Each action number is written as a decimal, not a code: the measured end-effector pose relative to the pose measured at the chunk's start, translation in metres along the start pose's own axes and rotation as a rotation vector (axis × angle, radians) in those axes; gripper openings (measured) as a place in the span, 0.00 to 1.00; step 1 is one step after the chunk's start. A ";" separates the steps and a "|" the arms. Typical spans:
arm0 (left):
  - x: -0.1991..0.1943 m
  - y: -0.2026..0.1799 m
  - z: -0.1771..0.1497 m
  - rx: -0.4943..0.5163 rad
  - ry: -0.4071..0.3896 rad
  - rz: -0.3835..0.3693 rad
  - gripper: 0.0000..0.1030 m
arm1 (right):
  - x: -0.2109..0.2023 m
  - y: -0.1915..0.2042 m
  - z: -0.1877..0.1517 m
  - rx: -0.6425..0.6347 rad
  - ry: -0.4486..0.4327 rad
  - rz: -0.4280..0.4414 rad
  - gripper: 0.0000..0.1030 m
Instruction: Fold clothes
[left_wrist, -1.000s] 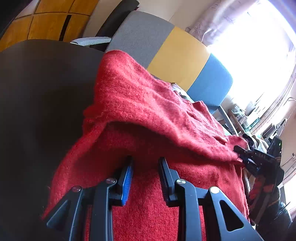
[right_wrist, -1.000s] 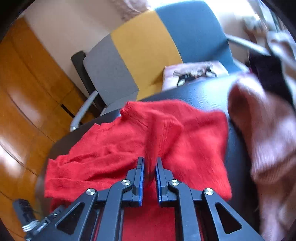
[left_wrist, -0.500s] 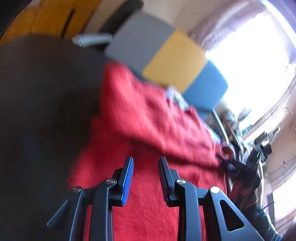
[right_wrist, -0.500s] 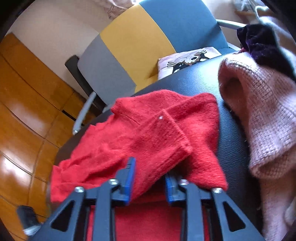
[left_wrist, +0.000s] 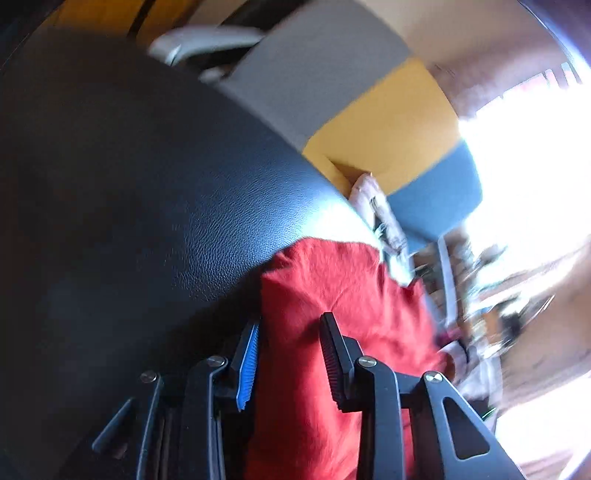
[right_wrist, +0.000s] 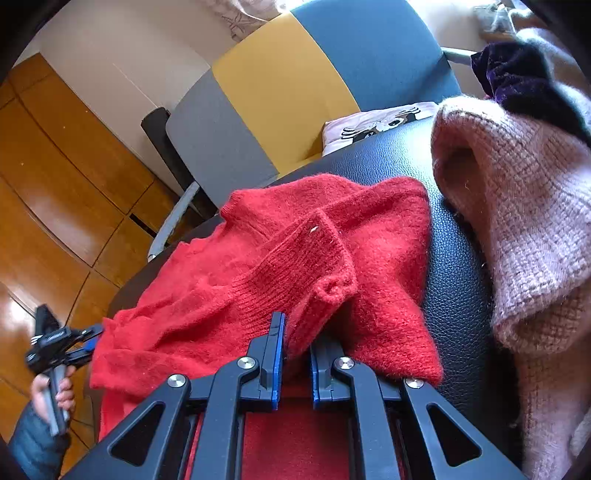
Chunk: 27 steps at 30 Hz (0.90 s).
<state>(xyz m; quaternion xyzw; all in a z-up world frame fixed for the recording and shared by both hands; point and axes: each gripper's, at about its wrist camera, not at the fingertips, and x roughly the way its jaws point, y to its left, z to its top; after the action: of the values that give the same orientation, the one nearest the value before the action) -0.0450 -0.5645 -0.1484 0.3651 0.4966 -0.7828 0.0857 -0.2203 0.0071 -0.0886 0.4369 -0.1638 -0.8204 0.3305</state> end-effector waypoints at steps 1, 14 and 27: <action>0.004 0.006 0.003 -0.030 0.008 -0.026 0.31 | 0.000 0.000 0.000 0.002 0.000 0.004 0.10; -0.009 -0.071 -0.008 0.345 -0.151 0.338 0.07 | -0.012 0.050 0.010 -0.191 -0.022 -0.103 0.08; -0.022 -0.073 -0.022 0.374 -0.283 0.550 0.14 | -0.005 0.031 0.022 -0.216 -0.036 -0.255 0.09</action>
<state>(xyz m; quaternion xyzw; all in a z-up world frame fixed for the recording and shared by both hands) -0.0546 -0.5149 -0.0876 0.3825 0.2113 -0.8505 0.2928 -0.2237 -0.0129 -0.0560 0.4013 -0.0238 -0.8762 0.2657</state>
